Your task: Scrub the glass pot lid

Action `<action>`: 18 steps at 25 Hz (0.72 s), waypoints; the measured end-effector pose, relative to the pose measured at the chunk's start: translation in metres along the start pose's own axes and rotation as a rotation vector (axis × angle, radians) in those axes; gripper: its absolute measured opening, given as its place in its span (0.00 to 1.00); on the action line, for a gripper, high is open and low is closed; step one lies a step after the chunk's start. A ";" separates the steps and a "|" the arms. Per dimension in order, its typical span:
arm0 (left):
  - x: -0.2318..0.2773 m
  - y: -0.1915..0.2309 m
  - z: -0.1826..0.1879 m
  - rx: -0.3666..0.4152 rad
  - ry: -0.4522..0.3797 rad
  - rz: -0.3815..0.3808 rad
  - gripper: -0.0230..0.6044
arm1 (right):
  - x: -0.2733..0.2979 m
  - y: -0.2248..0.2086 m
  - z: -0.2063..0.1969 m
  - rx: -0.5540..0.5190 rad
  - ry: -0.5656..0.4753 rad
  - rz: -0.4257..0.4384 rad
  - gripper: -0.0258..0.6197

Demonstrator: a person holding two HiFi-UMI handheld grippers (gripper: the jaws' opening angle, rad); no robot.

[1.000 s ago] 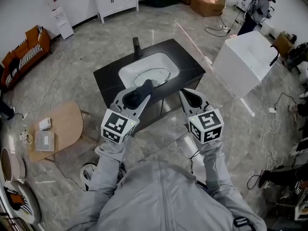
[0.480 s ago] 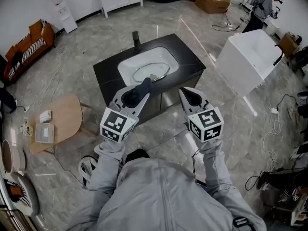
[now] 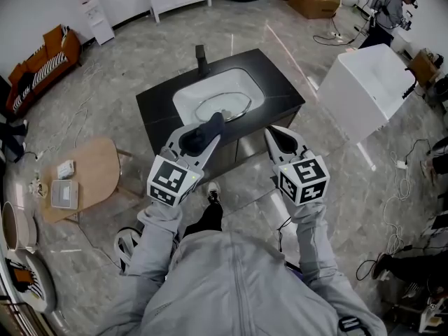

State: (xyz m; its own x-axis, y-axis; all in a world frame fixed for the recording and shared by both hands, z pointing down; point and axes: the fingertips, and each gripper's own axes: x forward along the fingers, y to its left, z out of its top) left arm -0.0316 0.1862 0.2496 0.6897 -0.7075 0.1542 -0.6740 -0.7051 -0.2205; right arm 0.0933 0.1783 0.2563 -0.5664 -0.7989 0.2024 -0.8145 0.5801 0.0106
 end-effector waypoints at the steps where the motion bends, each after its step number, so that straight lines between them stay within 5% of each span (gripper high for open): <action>1: 0.005 0.007 -0.001 0.001 -0.005 -0.002 0.24 | 0.007 -0.003 0.002 0.001 -0.003 -0.003 0.09; 18: 0.118 0.127 0.000 -0.006 -0.054 -0.030 0.24 | 0.136 -0.085 0.032 0.000 0.039 -0.026 0.09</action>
State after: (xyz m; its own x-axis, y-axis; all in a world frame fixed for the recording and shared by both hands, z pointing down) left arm -0.0356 0.0134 0.2396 0.7230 -0.6822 0.1089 -0.6540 -0.7267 -0.2102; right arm 0.0812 0.0154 0.2518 -0.5400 -0.8069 0.2396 -0.8286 0.5595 0.0167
